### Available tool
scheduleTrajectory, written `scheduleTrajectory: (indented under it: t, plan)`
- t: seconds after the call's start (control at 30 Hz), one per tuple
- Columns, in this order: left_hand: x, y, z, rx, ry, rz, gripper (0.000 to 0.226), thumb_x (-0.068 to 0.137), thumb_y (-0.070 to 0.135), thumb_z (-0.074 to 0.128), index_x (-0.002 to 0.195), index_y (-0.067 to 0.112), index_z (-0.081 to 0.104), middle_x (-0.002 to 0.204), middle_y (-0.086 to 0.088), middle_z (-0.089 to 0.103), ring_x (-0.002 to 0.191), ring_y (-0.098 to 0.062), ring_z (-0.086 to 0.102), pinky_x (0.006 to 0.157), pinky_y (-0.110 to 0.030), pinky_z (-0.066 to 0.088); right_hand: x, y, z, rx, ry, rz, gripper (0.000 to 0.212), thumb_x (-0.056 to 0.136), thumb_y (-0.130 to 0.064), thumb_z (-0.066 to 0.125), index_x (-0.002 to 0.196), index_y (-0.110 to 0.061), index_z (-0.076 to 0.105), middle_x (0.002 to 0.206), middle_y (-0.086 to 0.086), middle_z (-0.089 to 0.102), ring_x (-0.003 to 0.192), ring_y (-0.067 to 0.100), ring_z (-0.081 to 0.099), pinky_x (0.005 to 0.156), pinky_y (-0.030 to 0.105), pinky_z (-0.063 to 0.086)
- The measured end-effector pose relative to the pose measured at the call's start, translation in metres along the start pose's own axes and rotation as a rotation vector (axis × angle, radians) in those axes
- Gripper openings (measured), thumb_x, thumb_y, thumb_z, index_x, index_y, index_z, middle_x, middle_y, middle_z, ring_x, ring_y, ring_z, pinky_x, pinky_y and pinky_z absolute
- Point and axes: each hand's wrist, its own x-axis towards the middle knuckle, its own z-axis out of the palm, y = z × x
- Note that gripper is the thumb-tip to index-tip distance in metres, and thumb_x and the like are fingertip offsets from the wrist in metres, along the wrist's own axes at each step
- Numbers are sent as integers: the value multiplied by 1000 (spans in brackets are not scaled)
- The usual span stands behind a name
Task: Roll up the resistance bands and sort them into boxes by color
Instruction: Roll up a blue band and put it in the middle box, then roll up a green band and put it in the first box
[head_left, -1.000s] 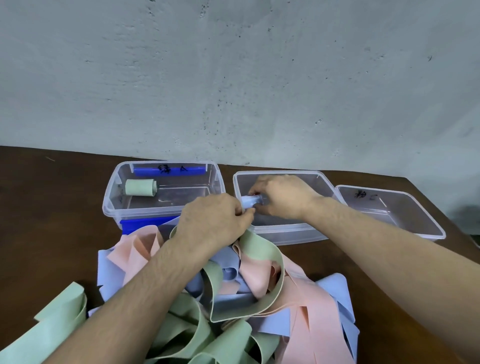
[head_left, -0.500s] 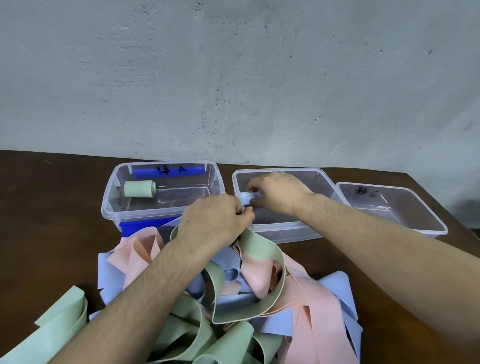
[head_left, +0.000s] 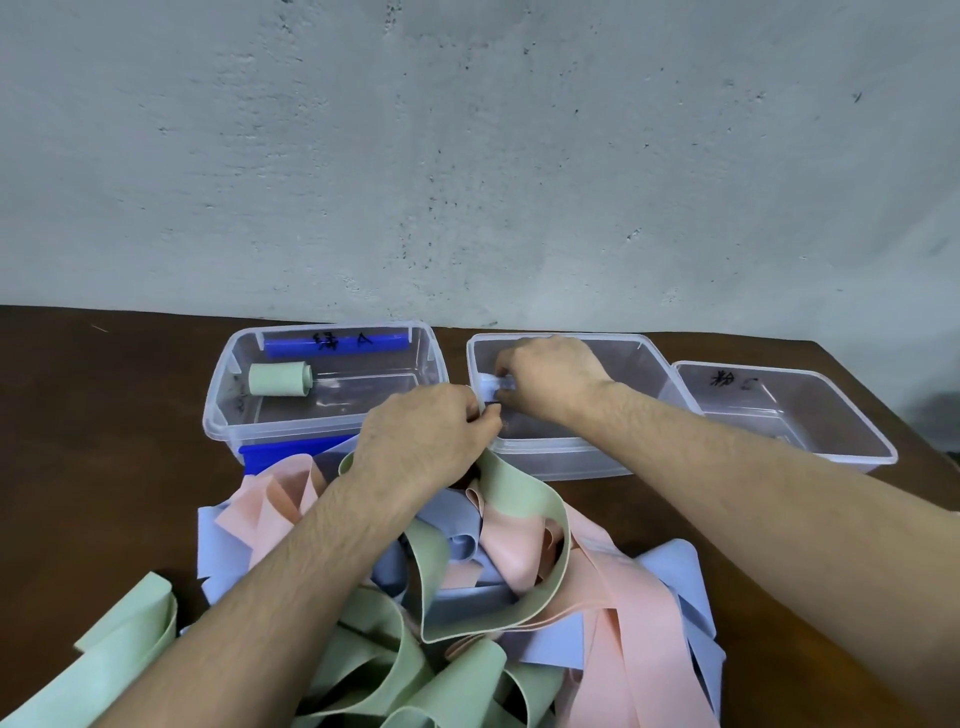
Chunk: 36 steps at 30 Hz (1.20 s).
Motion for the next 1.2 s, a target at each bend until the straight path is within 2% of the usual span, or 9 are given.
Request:
scheduleTrajectory:
  t: [0.2,0.33,0.53,0.67,0.77,0.83,0.97,1.1,1.2]
  plan:
    - [-2,2,-5,68,21,11,50,96,61,39,68,22,51,75,4,61,80,-24,59,67,-32,41,-4,9,-7,99,-17,40,39,89,-49,58,121,-27,64,120,1,65,107,26,62,81,34,50]
    - [-4,4,-12,75,39,14,51,94,64,39,66,23,48,79,5,63,84,-24,59,68,-32,40,-16,16,-15,160,56,47,40,92,-53,54,123,-29,62,125,-1,64,111,25,61,84,34,49]
    - [-17,18,-26,102,15,36,46,94,60,43,65,25,47,85,2,65,87,-27,60,76,-35,48,-55,21,-34,204,191,24,31,98,-44,45,114,-27,65,115,-3,67,100,25,64,76,33,49]
    - [-33,31,-31,154,13,51,43,94,61,43,69,27,49,83,5,65,83,-21,61,74,-34,50,-86,23,-41,245,237,7,27,97,-42,44,107,-29,66,110,-7,68,96,22,64,71,31,44]
    - [-48,37,-31,175,-8,48,42,93,61,43,69,27,49,85,6,65,85,-19,60,74,-33,49,-111,22,-43,285,250,-32,26,95,-48,46,99,-30,65,101,-10,70,95,20,65,76,34,50]
    - [-56,38,-30,197,-23,29,43,92,63,42,69,27,47,84,7,64,86,-19,60,74,-33,48,-127,18,-44,348,236,-24,28,92,-55,50,86,-31,62,91,-10,70,87,18,64,73,33,49]
    - [-75,40,-25,216,-36,-24,32,91,55,46,71,30,49,88,10,64,89,-19,60,66,-31,38,-150,4,-43,458,98,34,43,83,-71,52,83,-31,66,82,-12,68,80,13,60,74,30,51]
    - [-93,40,-22,224,15,-41,16,88,46,48,79,33,53,92,11,64,90,-16,57,68,-30,37,-159,-5,-35,516,-62,-15,27,85,-53,60,99,-31,69,94,-9,68,89,14,60,71,30,50]
    - [-105,46,-19,210,58,-9,17,90,45,49,87,28,55,92,9,64,90,-16,58,67,-30,36,-166,-5,-29,619,-12,26,14,86,-38,62,93,-28,69,92,-7,68,84,15,59,62,27,44]
